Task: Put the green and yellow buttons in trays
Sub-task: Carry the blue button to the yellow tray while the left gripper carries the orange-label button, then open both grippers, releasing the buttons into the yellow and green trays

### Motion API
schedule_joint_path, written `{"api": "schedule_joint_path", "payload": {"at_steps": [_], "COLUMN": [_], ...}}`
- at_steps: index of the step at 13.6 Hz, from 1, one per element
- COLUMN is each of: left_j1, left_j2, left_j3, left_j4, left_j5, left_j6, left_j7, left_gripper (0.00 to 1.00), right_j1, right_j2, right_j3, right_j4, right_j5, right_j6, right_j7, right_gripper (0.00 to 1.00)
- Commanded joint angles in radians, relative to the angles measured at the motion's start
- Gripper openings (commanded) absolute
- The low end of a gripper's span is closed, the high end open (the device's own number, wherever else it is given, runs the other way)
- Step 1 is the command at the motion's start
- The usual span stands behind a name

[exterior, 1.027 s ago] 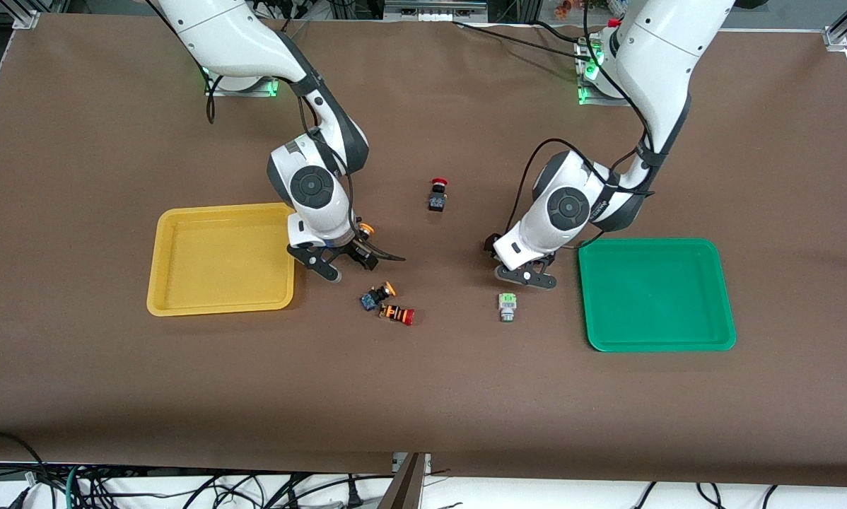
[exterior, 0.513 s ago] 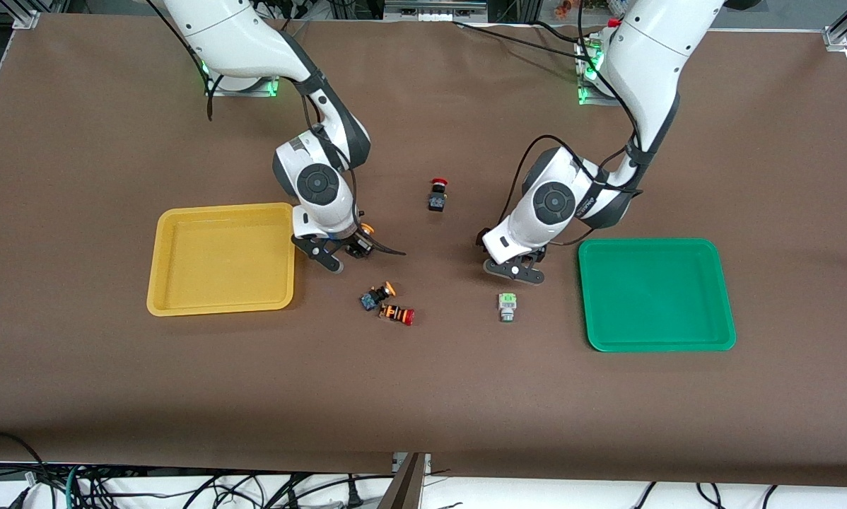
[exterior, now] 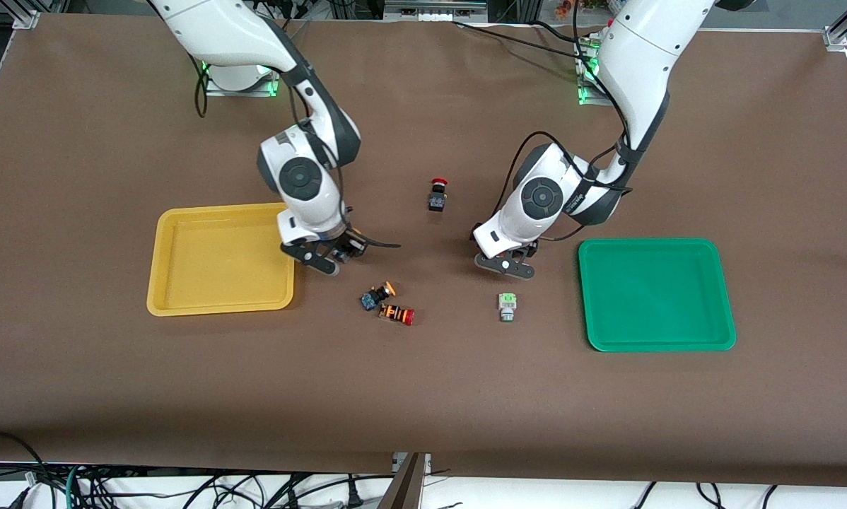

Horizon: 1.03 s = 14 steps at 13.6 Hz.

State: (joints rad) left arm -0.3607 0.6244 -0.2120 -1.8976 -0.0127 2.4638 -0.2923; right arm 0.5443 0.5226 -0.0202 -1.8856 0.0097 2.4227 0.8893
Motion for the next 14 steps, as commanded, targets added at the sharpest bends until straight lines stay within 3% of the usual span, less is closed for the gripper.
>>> {"api": "schedule_joint_path", "payload": {"at_steps": [1, 2, 3, 7, 8, 9, 11, 14], "left_j1": [-0.009, -0.004, -0.001, 0.006, 0.025, 0.054, 0.136, 0.247], "left_j2": [-0.003, -0.009, -0.020, -0.146, -0.147, -0.147, -0.147, -0.134], "left_j3": [0.013, 0.013, 0.014, 0.085, 0.091, 0.097, 0.094, 0.091], "left_j4": [-0.005, -0.005, 0.002, 0.083, 0.115, 0.141, 0.149, 0.146], "left_j5": [0.023, 0.025, 0.023, 0.118, 0.123, 0.138, 0.236, 0.261], "left_j6": [-0.003, -0.011, -0.043, -0.378, -0.444, -0.475, -0.477, -0.467], "left_j7": [-0.019, -0.019, -0.019, -0.013, -0.011, -0.007, 0.056, 0.209], "left_gripper": [0.41, 0.26, 0.24, 0.24, 0.24, 0.24, 0.26, 0.27], "right_j1": [-0.021, -0.021, -0.023, -0.035, -0.046, -0.044, -0.044, -0.037], "right_j2": [-0.071, -0.078, -0.088, -0.098, -0.098, -0.099, -0.104, -0.113], "right_j3": [-0.076, -0.119, -0.148, -0.240, -0.241, -0.241, -0.234, -0.215], "right_j4": [-0.032, -0.032, -0.039, -0.102, -0.113, -0.113, -0.104, -0.093], "right_j5": [0.016, 0.016, 0.016, 0.019, 0.039, 0.071, 0.104, 0.127], "right_j6": [-0.056, -0.076, -0.076, 0.008, 0.024, 0.022, 0.012, -0.016], "right_j7": [-0.285, -0.384, -0.461, -0.723, -0.746, -0.747, -0.737, -0.602], "right_gripper": [0.00, 0.00, 0.00, 0.00, 0.60, 0.99, 1.00, 1.00]}}
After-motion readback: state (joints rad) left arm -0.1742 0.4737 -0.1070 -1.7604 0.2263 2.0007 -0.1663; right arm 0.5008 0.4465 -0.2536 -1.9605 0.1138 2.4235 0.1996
